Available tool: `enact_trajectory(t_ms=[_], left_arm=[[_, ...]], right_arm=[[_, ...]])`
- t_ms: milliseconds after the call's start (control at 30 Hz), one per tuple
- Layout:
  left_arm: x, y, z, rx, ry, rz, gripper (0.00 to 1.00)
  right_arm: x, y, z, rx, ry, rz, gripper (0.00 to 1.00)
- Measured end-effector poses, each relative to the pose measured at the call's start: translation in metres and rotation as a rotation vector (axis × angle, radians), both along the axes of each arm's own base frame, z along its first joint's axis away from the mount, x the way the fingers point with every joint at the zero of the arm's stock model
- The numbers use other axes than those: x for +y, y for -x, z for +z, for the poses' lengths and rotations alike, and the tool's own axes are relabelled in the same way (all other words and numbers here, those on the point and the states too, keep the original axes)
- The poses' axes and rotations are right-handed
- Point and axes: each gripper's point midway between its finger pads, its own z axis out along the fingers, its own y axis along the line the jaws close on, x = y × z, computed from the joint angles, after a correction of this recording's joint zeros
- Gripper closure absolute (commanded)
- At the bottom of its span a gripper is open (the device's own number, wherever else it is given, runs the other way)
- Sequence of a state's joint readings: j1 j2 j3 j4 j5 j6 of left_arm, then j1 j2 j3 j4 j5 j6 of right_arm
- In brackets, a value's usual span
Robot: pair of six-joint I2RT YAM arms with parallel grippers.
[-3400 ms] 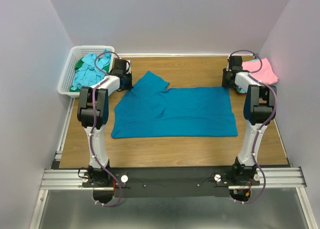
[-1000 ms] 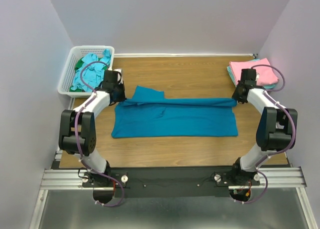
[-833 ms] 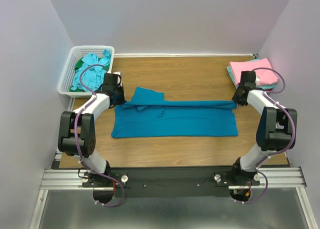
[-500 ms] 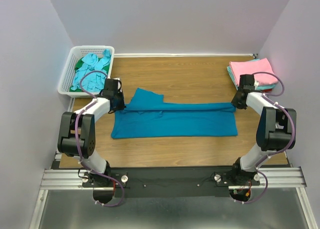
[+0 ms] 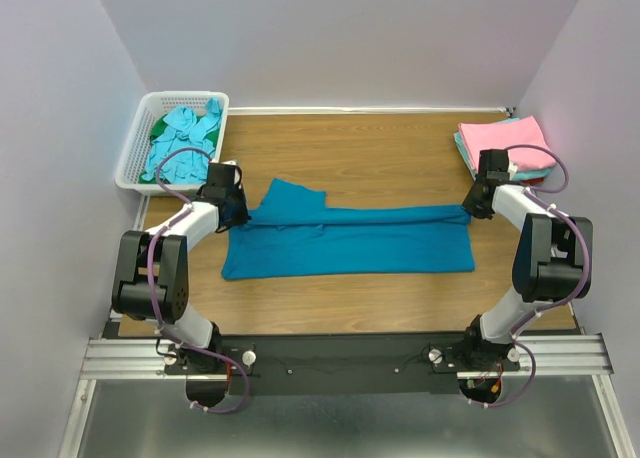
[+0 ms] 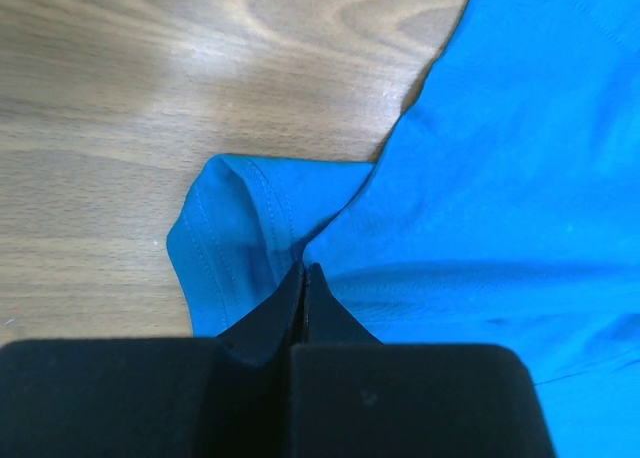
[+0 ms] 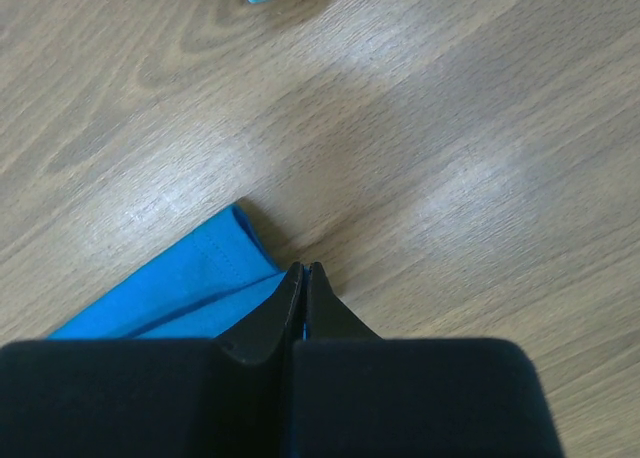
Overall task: Fold and stack the t-shirts
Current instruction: Fold the tshirt
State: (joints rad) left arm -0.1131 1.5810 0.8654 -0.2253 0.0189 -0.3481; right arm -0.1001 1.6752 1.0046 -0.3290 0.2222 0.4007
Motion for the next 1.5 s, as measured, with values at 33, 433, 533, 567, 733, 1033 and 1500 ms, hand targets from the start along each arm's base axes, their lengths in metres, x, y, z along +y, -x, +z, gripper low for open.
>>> enact_trajectory(t_ms=[33, 433, 533, 567, 733, 1033, 1500], left_arm=[[0.001, -0.001, 0.004, -0.011, -0.001, 0.003, 1.0], [0.001, -0.004, 0.014, -0.045, 0.002, 0.016, 1.0], [0.002, 0.0, 0.009, -0.035, 0.004, 0.022, 1.0], [0.002, 0.001, 0.008, -0.03, 0.004, 0.024, 1.0], [0.004, 0.002, 0.007, -0.029, 0.001, 0.031, 1.0], [0.005, -0.012, 0.026, -0.078, -0.005, 0.042, 1.0], [0.011, -0.012, 0.02, -0.074, -0.023, 0.06, 0.96]], right_arm=[[0.0, 0.0, 0.0, 0.0, -0.002, 0.002, 0.95], [0.005, 0.001, 0.001, -0.016, -0.021, 0.01, 0.89], [0.007, 0.006, -0.004, -0.003, -0.033, 0.009, 0.88], [0.008, 0.008, -0.006, 0.003, -0.038, 0.01, 0.88], [0.011, 0.011, -0.003, -0.009, -0.054, 0.013, 0.9], [0.014, 0.006, 0.018, -0.07, -0.065, 0.027, 0.91], [0.02, 0.025, -0.003, -0.016, -0.089, 0.029, 0.77]])
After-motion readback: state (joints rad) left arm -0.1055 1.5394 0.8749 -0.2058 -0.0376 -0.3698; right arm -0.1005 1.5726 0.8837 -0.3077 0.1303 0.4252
